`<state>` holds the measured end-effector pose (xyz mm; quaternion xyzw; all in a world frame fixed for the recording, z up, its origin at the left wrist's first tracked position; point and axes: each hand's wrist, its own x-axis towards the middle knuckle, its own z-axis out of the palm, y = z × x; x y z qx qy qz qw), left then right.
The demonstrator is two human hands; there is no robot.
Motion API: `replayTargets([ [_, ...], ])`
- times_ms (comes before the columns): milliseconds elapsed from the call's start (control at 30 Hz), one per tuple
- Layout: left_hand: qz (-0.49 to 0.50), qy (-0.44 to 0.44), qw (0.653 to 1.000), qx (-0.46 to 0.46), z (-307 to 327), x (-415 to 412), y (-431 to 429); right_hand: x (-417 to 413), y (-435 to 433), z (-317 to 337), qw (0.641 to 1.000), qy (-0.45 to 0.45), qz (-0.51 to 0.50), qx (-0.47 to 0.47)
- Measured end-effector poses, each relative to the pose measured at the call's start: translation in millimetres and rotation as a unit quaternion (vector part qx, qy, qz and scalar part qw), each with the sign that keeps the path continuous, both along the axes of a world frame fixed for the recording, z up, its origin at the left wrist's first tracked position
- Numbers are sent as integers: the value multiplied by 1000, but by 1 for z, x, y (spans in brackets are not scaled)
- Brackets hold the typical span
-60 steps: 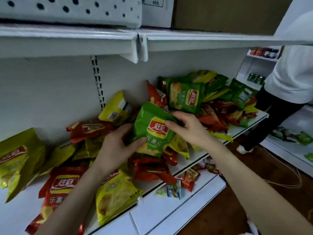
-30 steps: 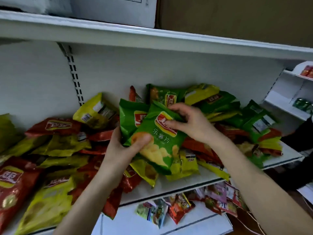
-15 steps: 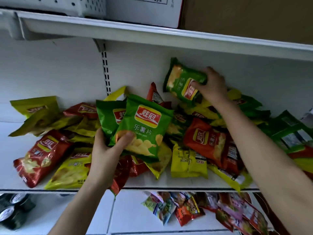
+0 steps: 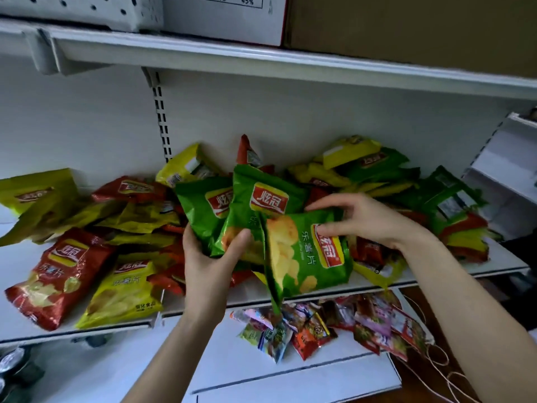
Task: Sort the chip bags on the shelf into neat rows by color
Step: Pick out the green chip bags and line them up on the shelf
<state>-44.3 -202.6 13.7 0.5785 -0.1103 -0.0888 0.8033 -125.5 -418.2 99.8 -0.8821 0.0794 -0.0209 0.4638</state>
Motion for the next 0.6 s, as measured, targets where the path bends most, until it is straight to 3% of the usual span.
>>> replayTargets([
  [133,-66,-6,998,-3,-6,-13,-3,-6,18,-4,997,-44,-21,-67],
  [200,-82,12,996,-9,-8,-15,-2,-10,25,-5,996,-54,-43,-55],
  [333,-87,31,996,-12,-9,-17,8,-9,38,-16,980,-100,-155,-80],
  [467,-19,27,999,-24,-8,-16,20,7,59,-38,947,-187,-248,-84],
  [600,88,2,996,-28,0,-11,44,40,84,-54,957,-207,-189,-71],
])
